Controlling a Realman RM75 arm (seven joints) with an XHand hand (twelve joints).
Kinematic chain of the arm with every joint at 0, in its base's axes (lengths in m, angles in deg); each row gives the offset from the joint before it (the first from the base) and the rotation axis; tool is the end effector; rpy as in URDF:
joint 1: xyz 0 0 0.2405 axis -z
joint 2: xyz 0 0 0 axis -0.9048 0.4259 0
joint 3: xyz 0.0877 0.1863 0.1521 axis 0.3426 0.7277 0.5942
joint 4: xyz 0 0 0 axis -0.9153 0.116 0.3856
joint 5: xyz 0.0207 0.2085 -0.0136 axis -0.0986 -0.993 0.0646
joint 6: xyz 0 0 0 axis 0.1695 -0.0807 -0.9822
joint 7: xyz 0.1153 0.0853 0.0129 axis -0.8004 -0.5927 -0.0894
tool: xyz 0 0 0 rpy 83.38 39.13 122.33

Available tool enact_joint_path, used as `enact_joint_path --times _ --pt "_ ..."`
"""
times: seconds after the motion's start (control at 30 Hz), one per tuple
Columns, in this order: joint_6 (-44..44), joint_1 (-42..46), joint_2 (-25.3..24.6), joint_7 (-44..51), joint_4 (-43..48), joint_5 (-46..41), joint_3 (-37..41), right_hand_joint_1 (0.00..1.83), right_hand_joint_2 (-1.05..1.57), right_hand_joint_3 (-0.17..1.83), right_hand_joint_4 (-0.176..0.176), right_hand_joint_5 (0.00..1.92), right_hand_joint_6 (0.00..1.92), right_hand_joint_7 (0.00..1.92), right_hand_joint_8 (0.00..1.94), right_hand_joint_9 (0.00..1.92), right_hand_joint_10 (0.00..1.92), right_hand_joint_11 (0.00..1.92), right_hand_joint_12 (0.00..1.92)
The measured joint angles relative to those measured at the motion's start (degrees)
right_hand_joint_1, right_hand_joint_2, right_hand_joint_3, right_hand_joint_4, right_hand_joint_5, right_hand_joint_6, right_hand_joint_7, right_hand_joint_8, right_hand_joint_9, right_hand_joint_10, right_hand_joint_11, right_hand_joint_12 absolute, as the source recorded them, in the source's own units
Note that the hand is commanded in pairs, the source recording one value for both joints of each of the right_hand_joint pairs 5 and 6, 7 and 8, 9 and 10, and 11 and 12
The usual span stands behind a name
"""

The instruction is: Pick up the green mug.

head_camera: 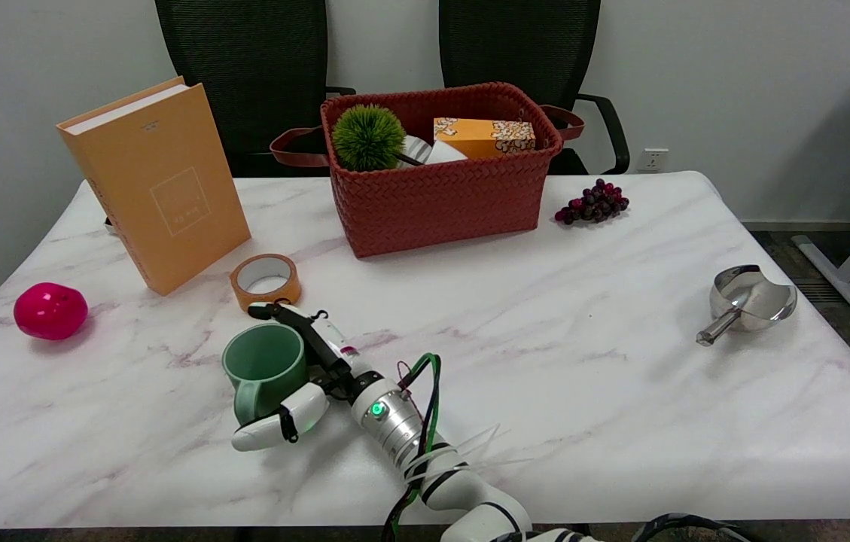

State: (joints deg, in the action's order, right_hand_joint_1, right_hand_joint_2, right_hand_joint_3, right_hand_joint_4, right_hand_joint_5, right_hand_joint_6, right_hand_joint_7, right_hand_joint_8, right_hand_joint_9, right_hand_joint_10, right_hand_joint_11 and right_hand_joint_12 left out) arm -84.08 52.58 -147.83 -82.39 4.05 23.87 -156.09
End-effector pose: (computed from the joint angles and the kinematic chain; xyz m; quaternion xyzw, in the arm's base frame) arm -0.3465 -0.3395 0.0692 0.6440 -0.4981 0.3762 0.4423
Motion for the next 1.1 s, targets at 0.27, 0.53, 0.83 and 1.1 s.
enact_joint_path --times 0.27,0.53,0.83,1.1 --pt "-0.2 0.0 0.0 0.0 -0.3 -0.4 0.4 1.25 0.11 0.5 0.0 0.69 0.69 1.23 1.23 0.84 0.84 1.69 1.69" --pt "-0.3 0.0 0.0 0.0 -0.5 -0.7 1.0 1.2 0.24 0.56 0.0 0.82 0.82 1.33 1.33 1.04 1.04 1.92 1.92" --pt "-0.3 0.0 0.0 0.0 -0.7 -0.8 1.7 1.16 0.39 0.73 0.0 0.96 0.96 1.48 1.48 1.18 1.18 1.92 1.92" --pt "-0.4 -0.1 0.0 -0.1 -0.8 -0.8 2.4 1.14 0.55 0.77 0.0 1.06 1.06 1.65 1.65 1.31 1.31 1.92 1.92"
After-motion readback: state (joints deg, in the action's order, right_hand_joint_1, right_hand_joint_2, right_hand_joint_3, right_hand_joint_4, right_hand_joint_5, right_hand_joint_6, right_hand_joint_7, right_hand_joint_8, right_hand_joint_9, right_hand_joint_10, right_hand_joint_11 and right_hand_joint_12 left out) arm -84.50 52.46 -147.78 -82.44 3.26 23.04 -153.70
